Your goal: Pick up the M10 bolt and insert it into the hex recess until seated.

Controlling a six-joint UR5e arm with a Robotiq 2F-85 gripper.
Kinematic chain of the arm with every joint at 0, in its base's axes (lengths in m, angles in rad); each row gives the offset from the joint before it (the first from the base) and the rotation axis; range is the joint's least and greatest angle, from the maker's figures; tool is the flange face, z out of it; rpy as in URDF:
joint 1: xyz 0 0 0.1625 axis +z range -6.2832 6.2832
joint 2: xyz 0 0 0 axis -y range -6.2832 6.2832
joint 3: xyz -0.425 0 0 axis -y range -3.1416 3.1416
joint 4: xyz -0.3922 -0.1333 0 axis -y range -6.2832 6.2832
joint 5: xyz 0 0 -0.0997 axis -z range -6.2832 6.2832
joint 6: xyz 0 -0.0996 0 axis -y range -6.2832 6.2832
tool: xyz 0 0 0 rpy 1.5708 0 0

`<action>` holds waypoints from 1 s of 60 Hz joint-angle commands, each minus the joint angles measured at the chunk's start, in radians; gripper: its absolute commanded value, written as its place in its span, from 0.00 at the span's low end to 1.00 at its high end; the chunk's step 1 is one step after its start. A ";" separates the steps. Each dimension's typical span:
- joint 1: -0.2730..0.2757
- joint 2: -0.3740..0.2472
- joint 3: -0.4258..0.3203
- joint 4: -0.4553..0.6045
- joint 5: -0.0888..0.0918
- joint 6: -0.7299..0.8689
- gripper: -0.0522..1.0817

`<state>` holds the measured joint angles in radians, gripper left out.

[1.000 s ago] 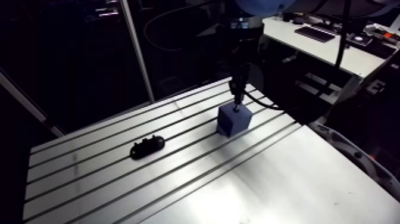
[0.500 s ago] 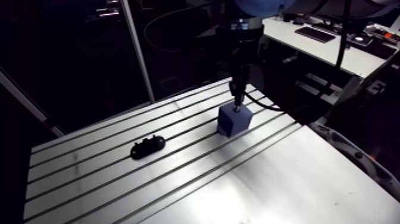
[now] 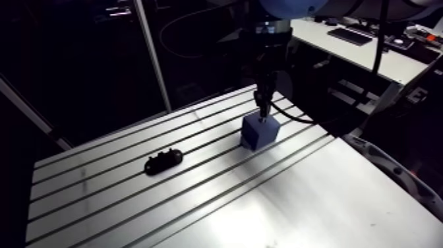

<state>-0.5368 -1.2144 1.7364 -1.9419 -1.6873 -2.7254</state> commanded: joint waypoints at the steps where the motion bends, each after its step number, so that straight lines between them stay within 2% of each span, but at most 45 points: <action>1: 0.001 0.003 0.002 -0.002 -0.001 0.000 0.94; 34: 0.000 0.017 0.002 -0.010 -0.001 0.002 0.93; 37: 0.000 0.017 0.002 -0.010 -0.001 0.003 0.91; 38: 0.000 0.016 0.002 -0.010 0.000 0.003 0.85; 39: 0.000 0.016 0.002 -0.010 0.000 0.003 0.85; 40: -0.001 0.016 0.002 -0.010 0.001 0.003 0.76; 41: -0.001 0.016 0.002 -0.010 0.001 0.003 0.76; 42: -0.002 0.016 0.002 -0.010 0.001 0.000 0.62; 43: -0.002 0.016 0.002 -0.010 0.001 0.000 0.62; 44: -0.002 0.014 0.005 -0.010 0.002 0.000 0.44; 45: -0.002 0.014 0.005 -0.010 0.002 0.000 0.44; 46: -0.002 0.013 0.011 -0.010 0.002 -0.001 0.35; 47: -0.002 0.013 0.011 -0.010 0.002 -0.001 0.35; 48: -0.002 0.010 0.017 -0.012 0.005 -0.002 0.27; 49: -0.002 0.010 0.017 -0.012 0.005 -0.002 0.27; 50: -0.002 0.010 0.020 -0.013 0.005 -0.002 0.16; 51: -0.002 0.010 0.020 -0.013 0.005 -0.002 0.16; 52: -0.002 0.008 0.023 -0.014 0.005 0.000 0.06; 60: -0.003 0.005 0.024 -0.032 0.008 0.003 0.05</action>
<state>-0.5388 -1.2044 1.7525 -1.9557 -1.6831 -2.7253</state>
